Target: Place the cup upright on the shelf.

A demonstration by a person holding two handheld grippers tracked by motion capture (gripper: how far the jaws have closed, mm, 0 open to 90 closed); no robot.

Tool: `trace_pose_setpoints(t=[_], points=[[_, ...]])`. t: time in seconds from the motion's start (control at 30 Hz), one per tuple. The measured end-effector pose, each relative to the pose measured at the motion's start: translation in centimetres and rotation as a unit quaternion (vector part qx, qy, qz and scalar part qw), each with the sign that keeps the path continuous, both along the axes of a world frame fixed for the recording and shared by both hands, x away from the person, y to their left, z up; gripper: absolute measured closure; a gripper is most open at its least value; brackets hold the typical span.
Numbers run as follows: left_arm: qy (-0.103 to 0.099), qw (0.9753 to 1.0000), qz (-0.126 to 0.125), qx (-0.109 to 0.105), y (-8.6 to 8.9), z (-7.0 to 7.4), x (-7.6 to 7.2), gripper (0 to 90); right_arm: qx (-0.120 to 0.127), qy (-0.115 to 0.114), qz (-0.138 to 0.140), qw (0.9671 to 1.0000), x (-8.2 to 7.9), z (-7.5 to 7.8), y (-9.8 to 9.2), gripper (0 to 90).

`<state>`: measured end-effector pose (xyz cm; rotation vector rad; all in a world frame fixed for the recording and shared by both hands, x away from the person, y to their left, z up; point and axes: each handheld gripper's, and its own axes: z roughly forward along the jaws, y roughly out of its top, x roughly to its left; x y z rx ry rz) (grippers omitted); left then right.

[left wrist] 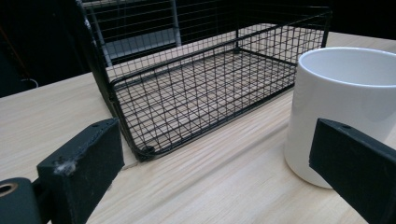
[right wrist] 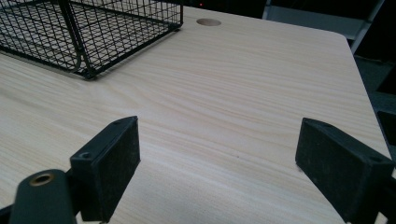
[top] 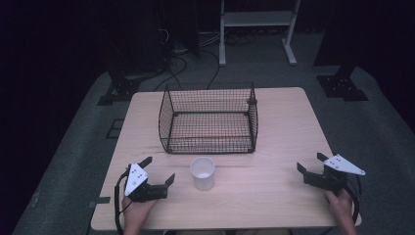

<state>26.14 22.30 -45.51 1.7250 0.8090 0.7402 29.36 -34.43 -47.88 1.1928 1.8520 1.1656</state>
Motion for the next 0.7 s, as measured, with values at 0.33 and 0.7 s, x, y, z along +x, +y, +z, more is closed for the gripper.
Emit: trace_pose_setpoints(t=[0.33,0.7], points=[[-0.003,0.9997,-0.022,-0.004,-1.0,0.4,-0.2,2.4,0.000,-0.001,0.000,1.0000,0.0,0.0,0.0,13.1],[-0.001,0.9965,-0.082,-0.018,-2.4,0.9,-0.5,2.4,0.000,-0.001,-0.001,1.0000,0.0,0.0,0.0,13.1]])
